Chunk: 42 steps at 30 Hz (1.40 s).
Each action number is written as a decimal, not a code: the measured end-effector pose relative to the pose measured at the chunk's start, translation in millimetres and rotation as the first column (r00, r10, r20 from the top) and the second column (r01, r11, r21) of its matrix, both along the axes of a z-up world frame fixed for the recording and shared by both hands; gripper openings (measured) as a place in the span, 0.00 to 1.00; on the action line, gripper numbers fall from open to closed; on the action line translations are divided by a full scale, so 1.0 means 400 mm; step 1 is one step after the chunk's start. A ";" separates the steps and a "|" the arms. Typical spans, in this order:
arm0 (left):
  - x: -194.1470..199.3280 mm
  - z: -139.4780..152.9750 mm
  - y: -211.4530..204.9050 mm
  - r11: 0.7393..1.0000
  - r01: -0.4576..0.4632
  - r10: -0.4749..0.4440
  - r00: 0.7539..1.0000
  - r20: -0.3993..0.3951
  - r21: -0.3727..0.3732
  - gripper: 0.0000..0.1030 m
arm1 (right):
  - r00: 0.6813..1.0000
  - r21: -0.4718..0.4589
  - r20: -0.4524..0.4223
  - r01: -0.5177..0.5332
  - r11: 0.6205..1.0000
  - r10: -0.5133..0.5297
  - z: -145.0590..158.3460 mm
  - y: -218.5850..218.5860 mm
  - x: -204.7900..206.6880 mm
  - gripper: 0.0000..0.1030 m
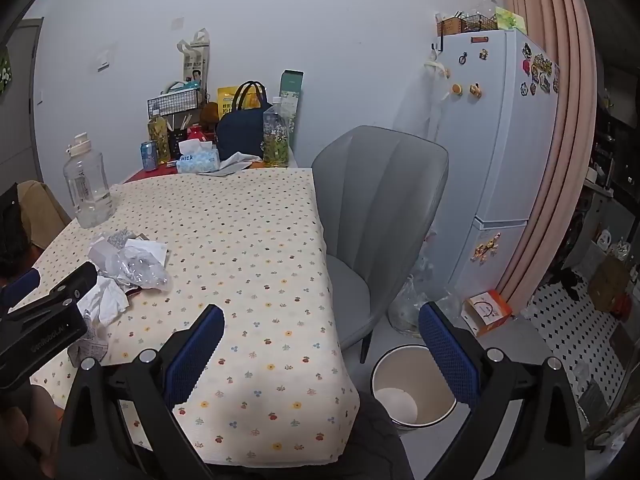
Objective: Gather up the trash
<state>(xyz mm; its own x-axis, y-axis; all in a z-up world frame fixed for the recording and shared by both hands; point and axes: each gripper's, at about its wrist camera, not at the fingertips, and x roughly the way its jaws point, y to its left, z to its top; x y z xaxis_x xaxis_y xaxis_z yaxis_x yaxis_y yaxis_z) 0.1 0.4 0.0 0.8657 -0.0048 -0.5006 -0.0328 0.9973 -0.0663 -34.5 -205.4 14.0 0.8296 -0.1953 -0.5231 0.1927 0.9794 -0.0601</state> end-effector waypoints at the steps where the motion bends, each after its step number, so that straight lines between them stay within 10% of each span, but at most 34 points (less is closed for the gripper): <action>1: 0.000 0.000 0.000 1.000 0.001 -0.001 1.000 0.000 0.002 0.95 | 1.000 -0.001 0.001 0.000 1.000 0.000 0.000 0.001 0.001 0.93; 42: -0.001 -0.006 0.009 1.000 -0.006 0.006 1.000 -0.001 0.014 0.95 | 1.000 0.007 0.002 0.000 1.000 0.000 -0.007 0.004 0.011 0.93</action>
